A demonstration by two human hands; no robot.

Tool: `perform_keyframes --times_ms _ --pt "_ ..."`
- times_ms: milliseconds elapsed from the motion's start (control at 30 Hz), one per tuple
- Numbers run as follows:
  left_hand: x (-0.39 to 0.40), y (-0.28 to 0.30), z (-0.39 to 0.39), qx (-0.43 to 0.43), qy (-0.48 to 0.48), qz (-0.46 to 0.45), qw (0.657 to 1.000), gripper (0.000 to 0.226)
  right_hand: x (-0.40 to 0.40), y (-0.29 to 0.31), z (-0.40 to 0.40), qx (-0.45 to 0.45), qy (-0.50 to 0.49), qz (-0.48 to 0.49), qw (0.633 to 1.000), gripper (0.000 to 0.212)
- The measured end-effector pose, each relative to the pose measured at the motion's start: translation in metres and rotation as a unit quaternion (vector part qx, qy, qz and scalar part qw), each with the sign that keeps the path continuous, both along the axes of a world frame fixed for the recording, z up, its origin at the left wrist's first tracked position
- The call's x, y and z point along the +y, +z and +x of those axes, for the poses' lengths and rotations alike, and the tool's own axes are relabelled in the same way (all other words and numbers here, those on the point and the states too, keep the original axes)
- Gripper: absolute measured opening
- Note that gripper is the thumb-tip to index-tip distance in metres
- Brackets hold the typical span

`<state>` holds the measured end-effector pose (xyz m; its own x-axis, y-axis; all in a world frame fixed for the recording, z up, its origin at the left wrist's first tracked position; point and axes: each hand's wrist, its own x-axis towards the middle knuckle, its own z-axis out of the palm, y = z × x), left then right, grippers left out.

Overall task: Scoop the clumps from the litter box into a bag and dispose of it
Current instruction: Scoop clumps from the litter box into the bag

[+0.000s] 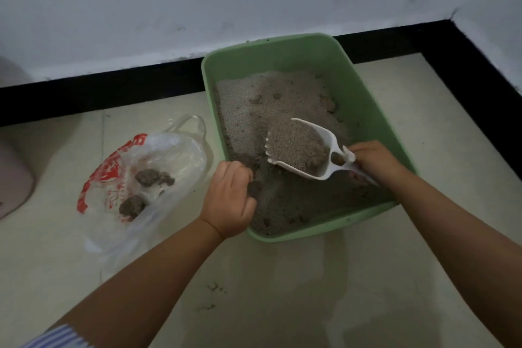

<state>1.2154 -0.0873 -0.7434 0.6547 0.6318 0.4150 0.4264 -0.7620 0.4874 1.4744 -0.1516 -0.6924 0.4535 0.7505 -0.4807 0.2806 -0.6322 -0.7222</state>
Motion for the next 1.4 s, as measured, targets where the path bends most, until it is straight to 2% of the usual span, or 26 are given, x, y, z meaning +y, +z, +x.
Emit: perform_keyframes --times_ms 133,300,367,467,567,667,733,867,1033,1200,1333,1400 --pt "0.0 -0.001 0.0 0.003 0.004 0.002 1.0 0.02 -0.001 0.014 -0.006 0.041 -0.009 0.02 0.999 0.035" --pt "0.0 -0.001 0.0 0.002 0.005 -0.001 1.0 0.019 -0.007 0.02 -0.013 0.008 -0.05 0.013 0.999 0.036" --pt "0.0 -0.001 -0.001 0.009 0.004 0.005 1.0 0.017 -0.004 0.023 -0.018 -0.014 -0.076 -0.012 0.997 0.042" --pt "-0.002 0.001 -0.001 0.022 -0.007 0.022 0.999 0.012 -0.005 0.028 -0.025 -0.067 -0.062 -0.057 0.994 0.046" --pt "-0.001 0.001 -0.003 0.032 -0.023 0.046 0.998 0.018 -0.008 0.032 -0.03 -0.054 -0.074 -0.052 0.994 0.049" --pt "0.0 -0.004 -0.01 0.054 -0.072 0.08 0.993 0.022 -0.008 0.036 -0.033 -0.108 -0.037 -0.09 0.989 0.054" --pt "-0.001 -0.007 -0.015 0.061 -0.104 0.086 0.989 0.022 -0.007 0.034 -0.033 -0.095 -0.058 -0.103 0.988 0.054" --pt "0.0 -0.007 -0.018 0.077 -0.119 0.078 0.987 0.02 -0.006 0.031 -0.034 -0.113 -0.039 -0.204 0.972 0.053" --pt "0.0 -0.005 -0.016 0.099 -0.114 0.092 0.984 0.021 -0.009 0.027 -0.033 -0.101 -0.035 -0.219 0.97 0.049" --pt "-0.001 -0.004 -0.014 0.101 -0.116 0.104 0.983 0.022 -0.013 0.027 -0.03 -0.057 -0.039 -0.17 0.983 0.039" --pt "-0.002 -0.002 -0.015 0.116 -0.117 0.103 0.981 0.023 -0.01 0.031 -0.037 -0.05 -0.038 -0.162 0.985 0.049" --pt "-0.002 0.0 -0.015 0.121 -0.121 0.104 0.98 0.024 -0.011 0.033 -0.042 -0.072 0.004 -0.174 0.982 0.051"
